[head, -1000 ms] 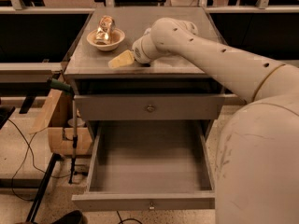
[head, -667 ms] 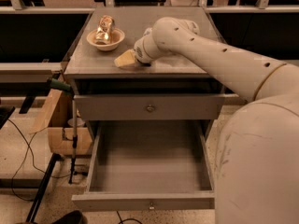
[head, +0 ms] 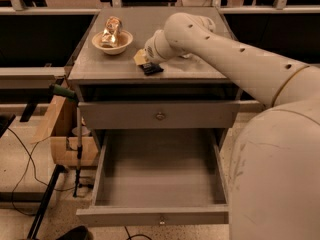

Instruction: Place rxbar blueberry into middle drawer

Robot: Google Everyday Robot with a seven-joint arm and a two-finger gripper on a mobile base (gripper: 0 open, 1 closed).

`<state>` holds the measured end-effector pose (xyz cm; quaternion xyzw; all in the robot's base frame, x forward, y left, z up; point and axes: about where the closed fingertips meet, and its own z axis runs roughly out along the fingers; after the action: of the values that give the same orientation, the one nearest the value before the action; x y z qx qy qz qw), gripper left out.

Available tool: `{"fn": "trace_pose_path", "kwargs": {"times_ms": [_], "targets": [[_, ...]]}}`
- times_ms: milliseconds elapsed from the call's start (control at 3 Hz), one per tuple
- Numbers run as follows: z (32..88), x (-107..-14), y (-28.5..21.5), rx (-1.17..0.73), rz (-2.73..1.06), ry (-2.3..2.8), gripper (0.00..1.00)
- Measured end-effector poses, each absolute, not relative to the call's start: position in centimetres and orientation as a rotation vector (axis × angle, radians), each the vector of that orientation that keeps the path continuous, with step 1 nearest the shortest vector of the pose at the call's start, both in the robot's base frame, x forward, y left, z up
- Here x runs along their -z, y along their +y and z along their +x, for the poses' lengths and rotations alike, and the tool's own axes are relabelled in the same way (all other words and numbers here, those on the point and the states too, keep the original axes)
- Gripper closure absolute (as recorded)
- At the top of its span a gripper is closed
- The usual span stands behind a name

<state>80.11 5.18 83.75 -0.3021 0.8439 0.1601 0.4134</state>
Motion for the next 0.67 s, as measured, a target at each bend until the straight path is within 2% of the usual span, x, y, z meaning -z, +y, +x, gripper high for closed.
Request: {"fn": "trace_pose_path", "kwargs": {"times_ms": [333,667], "targets": [[80.11,-83.98,5.18,-0.403,-0.760,2.122,0.95],[79.88,-84.25,5.16,-0.458,-0.765,2.082,1.00]]}}
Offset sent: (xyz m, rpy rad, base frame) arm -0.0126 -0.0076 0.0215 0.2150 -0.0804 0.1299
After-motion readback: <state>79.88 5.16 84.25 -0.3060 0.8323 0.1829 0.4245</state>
